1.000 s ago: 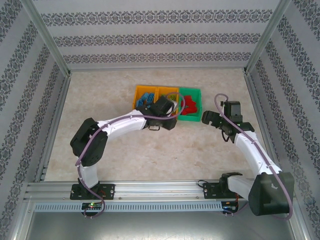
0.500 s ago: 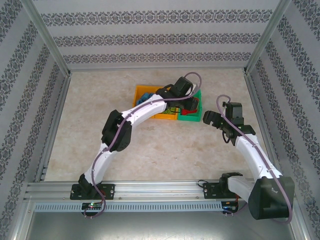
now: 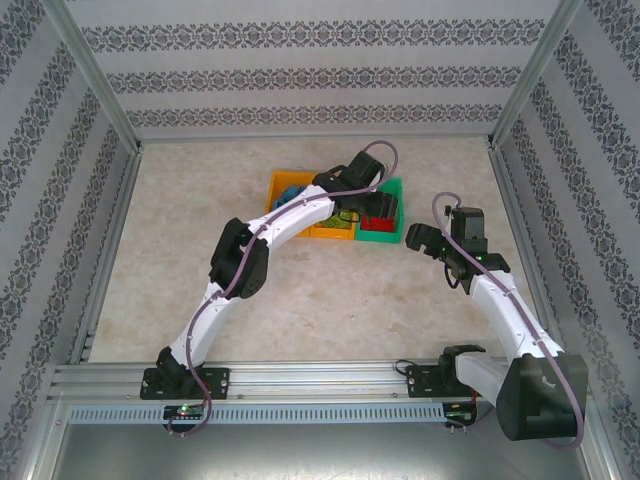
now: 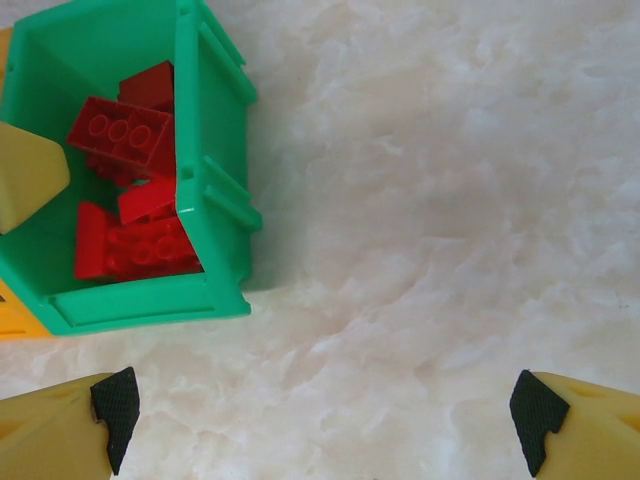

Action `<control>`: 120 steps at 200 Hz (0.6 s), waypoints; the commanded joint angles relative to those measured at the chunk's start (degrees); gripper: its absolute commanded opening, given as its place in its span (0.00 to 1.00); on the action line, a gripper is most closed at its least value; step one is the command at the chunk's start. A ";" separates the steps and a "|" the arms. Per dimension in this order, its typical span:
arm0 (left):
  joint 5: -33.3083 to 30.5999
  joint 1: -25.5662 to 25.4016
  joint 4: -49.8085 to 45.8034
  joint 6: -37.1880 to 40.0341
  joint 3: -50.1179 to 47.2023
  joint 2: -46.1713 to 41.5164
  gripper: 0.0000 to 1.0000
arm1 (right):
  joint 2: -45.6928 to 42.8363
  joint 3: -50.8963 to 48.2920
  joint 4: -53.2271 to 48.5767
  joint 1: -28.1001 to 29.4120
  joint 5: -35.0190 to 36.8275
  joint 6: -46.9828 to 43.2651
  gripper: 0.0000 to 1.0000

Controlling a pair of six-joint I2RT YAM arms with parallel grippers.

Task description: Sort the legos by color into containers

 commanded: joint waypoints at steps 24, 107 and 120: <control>-3.71 -0.15 1.18 -0.87 -4.52 -6.34 0.81 | 1.32 0.87 2.18 -1.13 0.36 -2.66 0.98; -18.13 0.14 24.54 6.55 -49.00 -40.56 1.00 | 0.74 -9.88 31.12 -1.50 2.49 -9.37 0.98; -23.15 0.68 26.35 9.71 -56.25 -46.06 1.00 | 3.15 -11.64 37.48 -1.50 4.43 -11.27 0.98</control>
